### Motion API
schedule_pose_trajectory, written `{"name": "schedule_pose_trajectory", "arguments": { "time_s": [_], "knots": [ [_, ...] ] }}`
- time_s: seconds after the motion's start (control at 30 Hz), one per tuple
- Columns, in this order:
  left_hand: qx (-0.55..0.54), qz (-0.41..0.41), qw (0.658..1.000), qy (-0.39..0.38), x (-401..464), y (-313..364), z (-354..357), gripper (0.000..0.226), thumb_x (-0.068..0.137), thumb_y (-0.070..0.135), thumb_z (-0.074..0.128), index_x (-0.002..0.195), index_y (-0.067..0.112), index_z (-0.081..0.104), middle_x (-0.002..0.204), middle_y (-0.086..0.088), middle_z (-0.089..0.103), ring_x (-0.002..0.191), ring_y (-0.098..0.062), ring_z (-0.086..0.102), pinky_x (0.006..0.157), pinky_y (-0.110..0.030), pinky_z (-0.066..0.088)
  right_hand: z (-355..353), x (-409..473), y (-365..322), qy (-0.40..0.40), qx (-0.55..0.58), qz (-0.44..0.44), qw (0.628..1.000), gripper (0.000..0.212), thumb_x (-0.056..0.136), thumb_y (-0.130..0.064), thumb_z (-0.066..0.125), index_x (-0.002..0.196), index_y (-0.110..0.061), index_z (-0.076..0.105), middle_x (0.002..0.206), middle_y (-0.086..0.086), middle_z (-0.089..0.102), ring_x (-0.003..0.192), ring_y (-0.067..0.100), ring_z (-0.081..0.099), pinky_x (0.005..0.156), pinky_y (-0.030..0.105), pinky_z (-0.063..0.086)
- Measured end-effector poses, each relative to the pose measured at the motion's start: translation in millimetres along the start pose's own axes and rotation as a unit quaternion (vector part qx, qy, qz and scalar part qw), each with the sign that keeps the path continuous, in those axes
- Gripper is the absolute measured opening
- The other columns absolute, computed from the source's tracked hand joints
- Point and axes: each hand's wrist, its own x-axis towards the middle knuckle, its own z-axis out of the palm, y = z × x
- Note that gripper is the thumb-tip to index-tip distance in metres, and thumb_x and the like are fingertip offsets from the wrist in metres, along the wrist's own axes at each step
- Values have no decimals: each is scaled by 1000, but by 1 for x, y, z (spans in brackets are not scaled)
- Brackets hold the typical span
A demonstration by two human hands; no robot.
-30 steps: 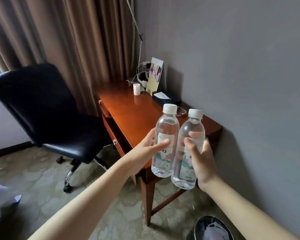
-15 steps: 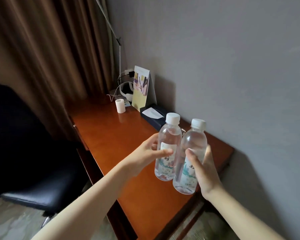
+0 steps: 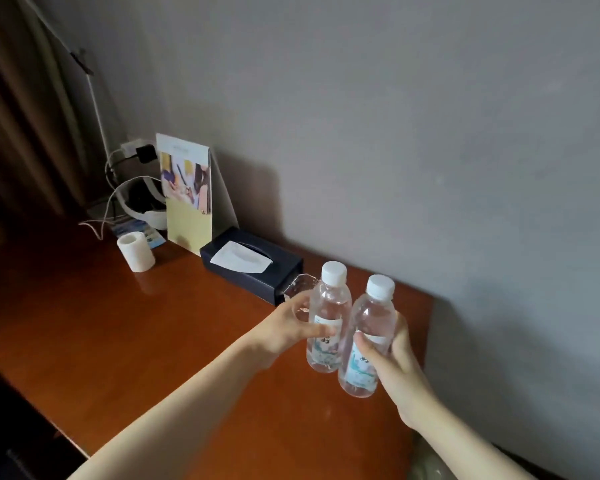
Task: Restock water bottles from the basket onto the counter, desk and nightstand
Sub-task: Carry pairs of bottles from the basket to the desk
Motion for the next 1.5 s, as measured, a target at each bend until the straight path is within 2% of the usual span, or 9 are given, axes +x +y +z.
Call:
{"name": "schedule_pose_trajectory", "arguments": {
  "time_s": [0.1,0.2,0.37,0.5,0.67,0.83,1.07,1.23,1.5],
  "knots": [
    [-18,8,999,-45,25,-4,-13,50,77,17,75,123,26,56,119,3,65,107,-9,63,91,-26,51,6,10,9,44,-13,8,999,58,82,-23,66,126,-37,32,120,-12,54,103,-4,55,66,13,49],
    [-24,7,995,-91,46,-15,-14,51,77,11,74,124,22,57,121,-4,65,113,-19,62,96,-35,50,5,14,23,82,-18,19,996,54,81,-16,68,115,-45,37,118,-14,56,100,-9,58,76,17,47],
    [-22,-6,992,-121,78,-27,-5,51,77,7,74,123,21,59,117,2,68,103,-7,65,78,-16,53,-8,25,37,130,-33,44,990,57,79,-16,70,116,-46,38,116,-19,56,96,-13,59,72,14,48],
    [-13,-21,991,-128,101,-36,2,54,77,4,73,126,17,57,116,3,68,103,-4,65,82,-18,52,-16,38,43,140,-45,66,987,62,81,-21,69,123,-42,30,112,-28,48,95,-10,51,66,12,43],
    [-9,-33,991,-132,131,-42,1,63,76,-7,70,131,16,51,113,9,66,95,8,64,76,-12,52,-25,62,54,141,-42,86,985,62,81,-19,68,123,-42,29,112,-26,49,98,-9,51,69,13,43],
    [1,-42,992,-117,151,-50,-5,68,75,-9,70,134,16,49,122,-1,65,107,-6,63,82,-16,54,-28,84,59,141,-50,86,985,67,78,-19,72,130,-34,33,118,-14,54,101,-3,54,72,15,46],
    [42,-49,995,-71,163,-54,-11,63,73,-2,74,129,21,55,120,1,67,111,-12,61,83,-19,48,-32,107,61,134,-68,88,985,64,76,-18,74,123,-35,34,118,-11,54,106,4,55,72,12,44],
    [51,-45,996,-63,166,-52,-16,57,74,3,75,124,24,57,108,13,68,91,10,64,65,-4,49,-29,121,61,131,-82,85,984,65,77,-17,73,124,-33,32,126,-5,52,113,11,53,81,17,44],
    [59,-57,995,-49,171,-54,-20,59,76,7,74,128,27,54,116,11,66,101,3,61,72,-10,47,-29,132,62,123,-95,83,984,70,77,-16,73,131,-31,31,131,-3,51,120,16,52,91,26,45]
  ]
}}
